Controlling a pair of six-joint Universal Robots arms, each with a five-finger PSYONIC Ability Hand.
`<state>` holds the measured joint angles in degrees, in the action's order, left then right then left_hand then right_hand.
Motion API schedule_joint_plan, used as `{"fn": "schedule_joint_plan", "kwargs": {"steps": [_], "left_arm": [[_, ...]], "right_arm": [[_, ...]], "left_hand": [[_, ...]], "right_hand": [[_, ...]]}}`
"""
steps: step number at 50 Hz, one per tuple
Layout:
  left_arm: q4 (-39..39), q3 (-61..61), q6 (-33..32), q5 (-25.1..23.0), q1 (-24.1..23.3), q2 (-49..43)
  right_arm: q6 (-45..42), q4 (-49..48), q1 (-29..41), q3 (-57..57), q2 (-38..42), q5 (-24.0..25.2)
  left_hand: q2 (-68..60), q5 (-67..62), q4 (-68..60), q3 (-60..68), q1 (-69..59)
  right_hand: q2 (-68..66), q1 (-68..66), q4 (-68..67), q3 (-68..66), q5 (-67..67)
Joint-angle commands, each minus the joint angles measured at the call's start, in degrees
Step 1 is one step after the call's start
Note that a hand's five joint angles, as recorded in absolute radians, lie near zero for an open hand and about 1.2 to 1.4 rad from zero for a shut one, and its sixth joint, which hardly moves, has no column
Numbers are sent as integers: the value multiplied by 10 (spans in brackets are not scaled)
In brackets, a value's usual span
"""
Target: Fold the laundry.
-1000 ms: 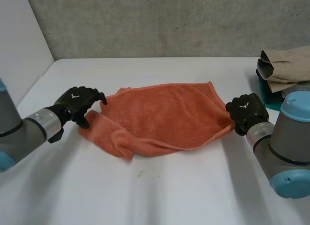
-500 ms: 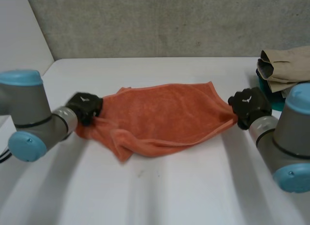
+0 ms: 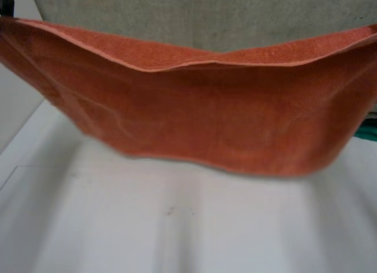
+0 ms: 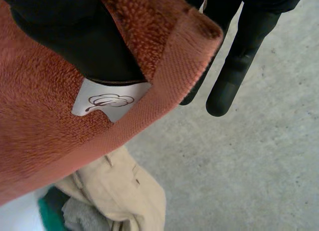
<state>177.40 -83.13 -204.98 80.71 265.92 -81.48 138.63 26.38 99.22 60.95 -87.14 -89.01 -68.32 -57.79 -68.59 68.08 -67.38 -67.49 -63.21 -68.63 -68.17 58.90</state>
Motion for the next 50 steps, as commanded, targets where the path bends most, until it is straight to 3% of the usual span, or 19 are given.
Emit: {"fn": "schedule_joint_plan", "kwargs": {"steps": [1,5,11,14,17,18,21,23,36,41,45,50], "left_arm": [[-43,-15,-6,-6,11,-95],[-43,-4,-21,-2,1,-181],[5,126,-48,2,-58,-316],[70,243,-47,10,-70,-359],[173,335,-44,28,-69,-380],[242,365,-44,42,-69,-383],[373,382,-41,65,-68,-382],[413,382,-40,68,-69,-386],[358,220,6,61,-64,-388],[363,109,5,41,-65,-398],[359,58,-1,10,-72,-439],[333,14,-30,5,-72,-459]], "right_arm": [[-5,30,-6,0,93,12],[-6,27,0,-2,157,9],[9,-31,3,-63,258,-5],[36,-129,7,-115,283,-42],[69,-275,11,-152,284,-78],[85,-366,12,-151,276,-88],[96,-497,14,-130,248,-95],[96,-530,16,-120,244,-93],[106,-455,18,-46,280,-36],[108,-407,19,-4,322,6],[104,-375,22,13,362,16],[99,-330,27,34,378,23]], "left_hand": [[-117,-122,-114,119,-126],[-117,-122,-114,119,-126],[-117,-122,-114,119,-126],[-117,-122,-114,119,-126],[-117,-122,-114,119,-126],[-117,-122,-114,119,-126],[-117,-122,-114,119,-126],[-117,-122,-114,119,-126],[-117,-122,-114,119,-126],[-117,-122,-114,119,-126],[-117,-122,-114,119,-126],[-117,-122,-114,119,-126]], "right_hand": [[-125,-168,-114,-118,111],[-125,-168,-114,-118,111],[-125,-168,-114,-118,111],[-125,-168,-114,-118,111],[-125,-168,-114,-118,111],[-125,-168,-114,-118,111],[-125,-168,-114,-118,111],[-125,-168,-114,-118,111],[-125,-168,-114,-118,111],[-125,-168,-114,-118,111],[-125,-168,-114,-118,111],[-125,-168,-114,-118,111]]}}
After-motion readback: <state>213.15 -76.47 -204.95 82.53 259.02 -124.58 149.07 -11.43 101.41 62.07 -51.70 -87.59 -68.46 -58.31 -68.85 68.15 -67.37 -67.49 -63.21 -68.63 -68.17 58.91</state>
